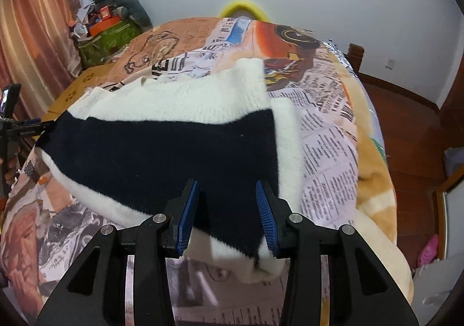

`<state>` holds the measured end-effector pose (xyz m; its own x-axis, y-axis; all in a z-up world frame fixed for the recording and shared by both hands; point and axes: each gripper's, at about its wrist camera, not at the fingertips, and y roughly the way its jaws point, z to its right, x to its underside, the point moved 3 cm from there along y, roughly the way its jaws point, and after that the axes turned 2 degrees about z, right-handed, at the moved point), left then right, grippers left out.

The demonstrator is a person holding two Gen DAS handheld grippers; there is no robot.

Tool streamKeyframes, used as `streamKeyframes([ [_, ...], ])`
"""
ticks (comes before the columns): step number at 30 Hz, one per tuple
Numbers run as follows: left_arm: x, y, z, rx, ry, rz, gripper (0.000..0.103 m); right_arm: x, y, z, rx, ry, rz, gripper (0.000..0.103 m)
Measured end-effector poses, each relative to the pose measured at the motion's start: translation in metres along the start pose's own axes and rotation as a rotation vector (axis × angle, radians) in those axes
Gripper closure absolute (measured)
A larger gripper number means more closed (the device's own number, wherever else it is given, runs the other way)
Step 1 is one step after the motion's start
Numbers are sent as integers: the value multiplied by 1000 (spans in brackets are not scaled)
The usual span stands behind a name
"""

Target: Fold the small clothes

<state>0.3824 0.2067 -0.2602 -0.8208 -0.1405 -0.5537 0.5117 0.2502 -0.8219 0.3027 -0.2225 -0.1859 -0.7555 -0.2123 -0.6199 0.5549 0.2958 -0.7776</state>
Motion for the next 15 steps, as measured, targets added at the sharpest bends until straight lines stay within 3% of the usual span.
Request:
streamKeyframes([
  [3, 5, -7, -5, -57, 32, 11, 19, 0, -3, 2, 49, -11, 6, 65],
  [5, 11, -11, -13, -63, 16, -2, 19, 0, -3, 7, 140, -22, -5, 64],
  [6, 14, -14, -17, -56, -3, -13, 19, 1, -6, 10, 139, -10, -11, 64],
  [9, 24, -30, -20, 19, -63, -15, 19, -1, -23, 11, 73, 56, 28, 64],
  [15, 40, -43, -8, 159, -141, -45, 17, -21, -41, -19, 37, -6, 101, 61],
])
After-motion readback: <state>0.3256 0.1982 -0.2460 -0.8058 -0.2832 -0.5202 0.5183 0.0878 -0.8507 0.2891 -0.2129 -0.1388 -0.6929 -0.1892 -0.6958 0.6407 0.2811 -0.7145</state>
